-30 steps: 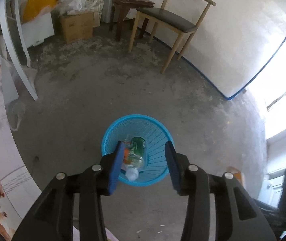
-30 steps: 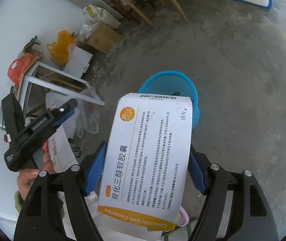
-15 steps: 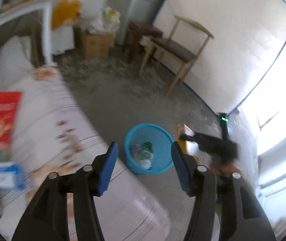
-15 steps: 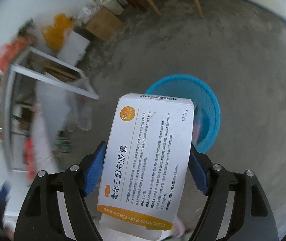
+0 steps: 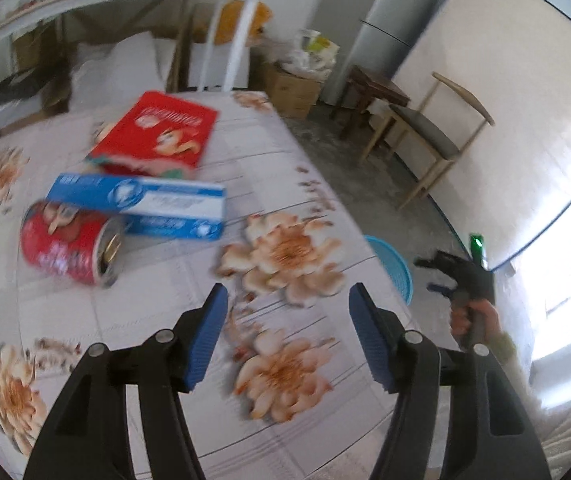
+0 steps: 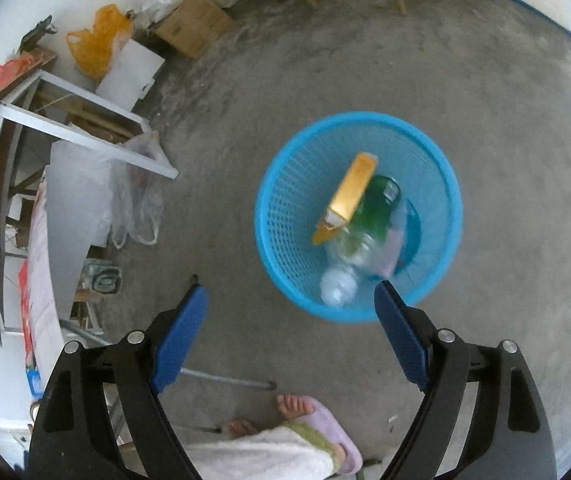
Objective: Collect trash
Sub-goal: 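Move both tools back over the table toward the red can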
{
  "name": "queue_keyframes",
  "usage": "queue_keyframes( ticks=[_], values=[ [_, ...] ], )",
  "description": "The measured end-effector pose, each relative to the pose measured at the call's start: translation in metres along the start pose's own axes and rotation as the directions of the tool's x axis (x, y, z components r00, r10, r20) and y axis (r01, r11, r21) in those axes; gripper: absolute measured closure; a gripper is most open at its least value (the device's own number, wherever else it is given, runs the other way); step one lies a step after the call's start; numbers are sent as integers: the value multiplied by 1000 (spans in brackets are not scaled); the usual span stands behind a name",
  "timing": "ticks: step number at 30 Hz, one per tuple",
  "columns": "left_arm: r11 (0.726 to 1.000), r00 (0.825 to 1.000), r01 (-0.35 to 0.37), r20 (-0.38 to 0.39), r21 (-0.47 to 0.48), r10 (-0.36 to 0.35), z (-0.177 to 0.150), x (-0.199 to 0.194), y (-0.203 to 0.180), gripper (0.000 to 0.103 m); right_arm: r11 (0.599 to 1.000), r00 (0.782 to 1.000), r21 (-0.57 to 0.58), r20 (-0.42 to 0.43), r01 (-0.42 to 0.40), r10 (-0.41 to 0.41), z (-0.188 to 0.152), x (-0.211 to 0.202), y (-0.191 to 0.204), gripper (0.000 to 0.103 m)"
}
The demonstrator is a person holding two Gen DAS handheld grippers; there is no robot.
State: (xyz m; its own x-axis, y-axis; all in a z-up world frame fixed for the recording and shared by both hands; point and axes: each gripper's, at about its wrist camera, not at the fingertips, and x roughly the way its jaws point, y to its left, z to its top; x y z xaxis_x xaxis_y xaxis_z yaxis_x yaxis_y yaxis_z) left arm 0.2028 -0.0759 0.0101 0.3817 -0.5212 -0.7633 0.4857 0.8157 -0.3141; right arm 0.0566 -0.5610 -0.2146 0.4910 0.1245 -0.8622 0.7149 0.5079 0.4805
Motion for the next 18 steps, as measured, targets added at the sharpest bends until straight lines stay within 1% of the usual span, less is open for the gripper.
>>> queue_keyframes(
  ticks=[4, 8, 10, 12, 14, 15, 16, 18],
  values=[
    [998, 1000, -17, 2, -55, 17, -9, -3, 24, 42, 1000, 1000, 16, 14, -7, 7, -21, -26, -7, 22],
    [994, 999, -42, 11, -96, 43, -13, -9, 43, 42, 999, 998, -27, 39, -38, 39, -34, -53, 11, 22],
    [991, 997, -65, 23, -118, 68, -17, -13, 54, 42, 994, 996, -85, 55, -64, 69, -37, -69, 32, 22],
    [986, 995, -90, 35, -143, 96, -22, -17, 66, 42, 979, 992, -184, 70, -91, 105, -40, -82, 65, 22],
    [980, 992, -110, 50, -165, 120, -26, -20, 76, 42, 934, 984, -340, 88, -114, 152, -49, -98, 112, 21],
    [977, 989, -125, 61, -174, 137, -28, -22, 81, 42, 903, 979, -408, 85, -134, 184, -55, -103, 135, 19],
    [974, 985, -141, 74, -178, 156, -29, -24, 85, 42, 853, 971, -495, 66, -167, 228, -64, -108, 164, 18],
    [970, 981, -154, 89, -188, 173, -31, -26, 91, 42, 736, 958, -639, -2, -223, 288, -83, -108, 219, 17]
  ],
)
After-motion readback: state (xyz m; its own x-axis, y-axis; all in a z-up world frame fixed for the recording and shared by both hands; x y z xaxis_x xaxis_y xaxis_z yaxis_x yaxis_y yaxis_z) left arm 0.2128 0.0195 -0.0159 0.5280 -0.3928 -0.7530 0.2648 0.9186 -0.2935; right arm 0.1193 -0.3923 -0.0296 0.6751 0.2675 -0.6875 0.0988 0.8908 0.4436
